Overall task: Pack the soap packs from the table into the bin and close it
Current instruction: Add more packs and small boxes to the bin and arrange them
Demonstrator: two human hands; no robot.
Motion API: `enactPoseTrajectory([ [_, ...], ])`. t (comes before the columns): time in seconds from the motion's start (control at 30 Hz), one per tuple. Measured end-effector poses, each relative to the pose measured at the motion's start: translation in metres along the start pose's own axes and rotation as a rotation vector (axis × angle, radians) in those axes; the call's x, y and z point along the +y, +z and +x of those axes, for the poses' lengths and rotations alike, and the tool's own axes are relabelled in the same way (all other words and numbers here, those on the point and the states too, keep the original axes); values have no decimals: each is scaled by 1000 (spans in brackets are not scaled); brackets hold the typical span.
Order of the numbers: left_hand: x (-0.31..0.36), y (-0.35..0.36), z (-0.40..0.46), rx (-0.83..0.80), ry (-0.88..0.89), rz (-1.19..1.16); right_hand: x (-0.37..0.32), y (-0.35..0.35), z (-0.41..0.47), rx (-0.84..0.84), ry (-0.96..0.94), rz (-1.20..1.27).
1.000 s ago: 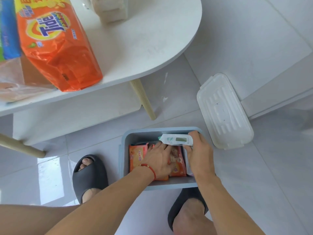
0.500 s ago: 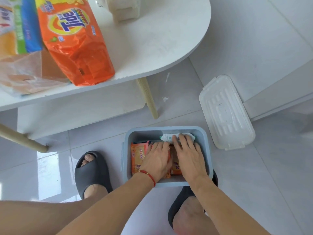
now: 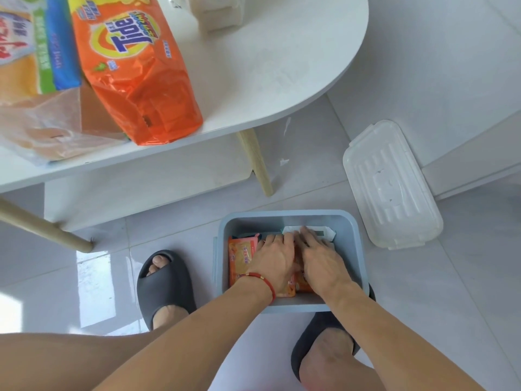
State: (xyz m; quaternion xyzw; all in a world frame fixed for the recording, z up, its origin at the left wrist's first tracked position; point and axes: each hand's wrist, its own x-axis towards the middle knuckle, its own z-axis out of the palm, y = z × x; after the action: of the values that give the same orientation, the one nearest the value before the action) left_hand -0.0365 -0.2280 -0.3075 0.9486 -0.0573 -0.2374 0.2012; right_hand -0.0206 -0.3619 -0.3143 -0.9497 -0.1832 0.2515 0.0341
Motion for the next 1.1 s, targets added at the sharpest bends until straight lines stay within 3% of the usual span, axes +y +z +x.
enactPoseTrajectory([
  [0.1,-5,-15,0,28,43,-132,-2,-10,4,-76,7,63],
  [0.2,-26,-38,-7,58,-73,-546,-3,-33,2,-60,71,338],
  [0.3,-43,-49,-18,229,-257,-1035,-8,-53,-10,-56,89,728],
  [0.37,-43,-49,-24,285,-290,-1218,-12,-60,-13,-64,31,747],
  [0.43,-41,-47,-31,300,-279,-1137,-14,-61,-11,7,-4,555],
  [0.53,-42,-42,-48,499,-300,-743,-16,-51,-15,287,-57,265],
  [0.57,-42,-38,-52,489,-282,-578,-16,-46,-19,369,-53,220],
  [0.67,-35,-21,-57,107,-174,-10,-25,-32,-19,493,-31,167],
  [0.7,-33,-16,-56,53,-164,108,-31,-28,-17,507,-45,130],
  [0.83,-37,-10,-63,134,-88,209,-58,-16,-4,452,-85,80],
  [1.1,-47,1,-76,30,-71,283,-78,-13,16,286,-76,-105],
])
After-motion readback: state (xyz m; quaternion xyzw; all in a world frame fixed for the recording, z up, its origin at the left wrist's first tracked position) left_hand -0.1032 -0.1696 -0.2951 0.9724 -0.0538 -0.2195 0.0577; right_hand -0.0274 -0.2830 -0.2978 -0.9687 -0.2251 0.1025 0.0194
